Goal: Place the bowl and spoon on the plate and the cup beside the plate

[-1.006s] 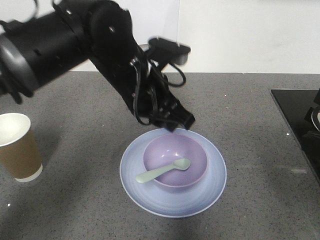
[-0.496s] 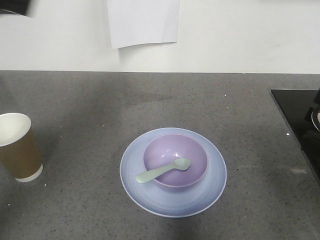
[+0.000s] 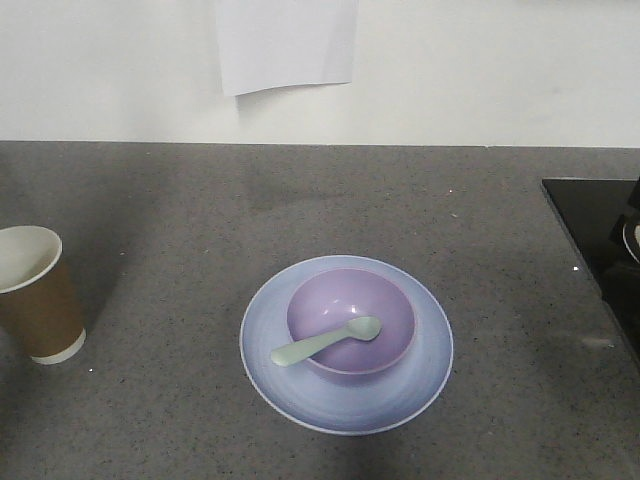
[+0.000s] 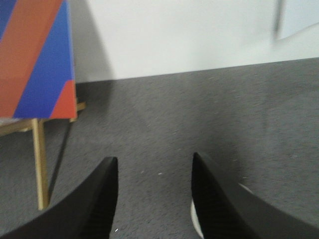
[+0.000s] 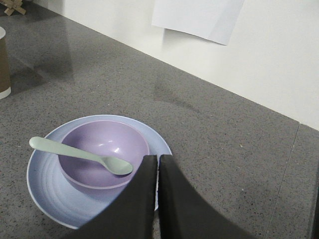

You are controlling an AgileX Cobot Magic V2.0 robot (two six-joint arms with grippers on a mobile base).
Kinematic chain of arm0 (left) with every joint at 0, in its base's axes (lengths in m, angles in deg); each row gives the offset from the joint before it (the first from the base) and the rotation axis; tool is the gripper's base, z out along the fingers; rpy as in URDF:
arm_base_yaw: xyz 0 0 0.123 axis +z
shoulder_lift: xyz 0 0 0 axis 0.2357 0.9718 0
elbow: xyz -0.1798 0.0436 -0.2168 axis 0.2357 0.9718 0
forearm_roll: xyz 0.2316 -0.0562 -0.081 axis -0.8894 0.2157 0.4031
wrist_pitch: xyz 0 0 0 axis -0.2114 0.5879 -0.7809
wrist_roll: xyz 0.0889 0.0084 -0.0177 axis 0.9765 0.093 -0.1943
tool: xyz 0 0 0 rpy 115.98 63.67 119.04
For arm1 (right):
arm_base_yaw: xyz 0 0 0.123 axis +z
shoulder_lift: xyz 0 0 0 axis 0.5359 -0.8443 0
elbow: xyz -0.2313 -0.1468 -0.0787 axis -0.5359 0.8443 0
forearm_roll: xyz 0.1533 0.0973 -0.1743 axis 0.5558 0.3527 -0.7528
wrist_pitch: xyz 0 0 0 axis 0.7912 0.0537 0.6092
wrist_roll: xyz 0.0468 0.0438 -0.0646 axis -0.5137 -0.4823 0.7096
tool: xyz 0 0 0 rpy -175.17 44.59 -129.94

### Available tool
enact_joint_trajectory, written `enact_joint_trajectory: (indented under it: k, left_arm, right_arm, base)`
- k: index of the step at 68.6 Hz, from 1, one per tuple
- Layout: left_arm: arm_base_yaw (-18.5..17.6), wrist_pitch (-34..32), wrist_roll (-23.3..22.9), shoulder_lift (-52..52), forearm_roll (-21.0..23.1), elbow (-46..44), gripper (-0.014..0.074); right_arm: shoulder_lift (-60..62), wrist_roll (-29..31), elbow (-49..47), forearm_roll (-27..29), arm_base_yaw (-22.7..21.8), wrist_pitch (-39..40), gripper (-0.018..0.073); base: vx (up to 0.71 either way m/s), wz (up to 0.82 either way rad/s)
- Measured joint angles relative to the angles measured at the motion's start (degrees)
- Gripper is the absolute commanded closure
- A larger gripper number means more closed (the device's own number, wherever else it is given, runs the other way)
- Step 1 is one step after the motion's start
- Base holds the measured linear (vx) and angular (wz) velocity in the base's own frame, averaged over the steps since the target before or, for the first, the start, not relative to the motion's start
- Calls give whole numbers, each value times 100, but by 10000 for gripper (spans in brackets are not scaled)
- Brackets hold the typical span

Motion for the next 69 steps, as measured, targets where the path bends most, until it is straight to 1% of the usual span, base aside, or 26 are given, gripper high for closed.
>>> enact_joint_trajectory:
  k: [4, 7, 12, 16, 26, 33, 41, 53, 63, 69]
  left_arm:
    - [266, 0, 6, 213, 85, 0, 251]
    - [474, 0, 45, 401, 260, 0, 251]
    - [809, -12, 124, 751, 776, 24, 251]
    - [1010, -12, 208, 981, 1066, 28, 251]
    - [1416, -25, 354, 1405, 1510, 28, 251]
    - [1641, -58, 556, 1458, 1956, 137, 251]
    - [1756, -64, 679, 1441, 2172, 574, 251]
    - [1783, -64, 758, 1454, 2216, 1378, 251]
    - [1783, -81, 839, 1454, 2228, 1513, 251]
    - [1783, -113, 839, 1454, 2357, 1513, 251]
  right_arm:
    - [0, 0, 0, 0, 0, 0, 561]
    - [0, 0, 0, 0, 0, 0, 561]
    - [0, 0, 0, 0, 0, 0, 561]
    - [0, 0, 0, 0, 0, 0, 561]
    - [0, 0, 0, 0, 0, 0, 561]
    - [0, 0, 0, 0, 0, 0, 561]
    - [0, 0, 0, 0, 0, 0, 561]
    - [0, 0, 0, 0, 0, 0, 561]
    - [0, 0, 0, 0, 0, 0, 561]
    - [0, 0, 0, 0, 0, 0, 561]
  base:
    - [0, 0]
    - [0, 0]
    - [0, 0]
    - [0, 0]
    - [0, 0]
    - [0, 0]
    - [0, 0]
    - [0, 0]
    - [0, 0]
    - [0, 0]
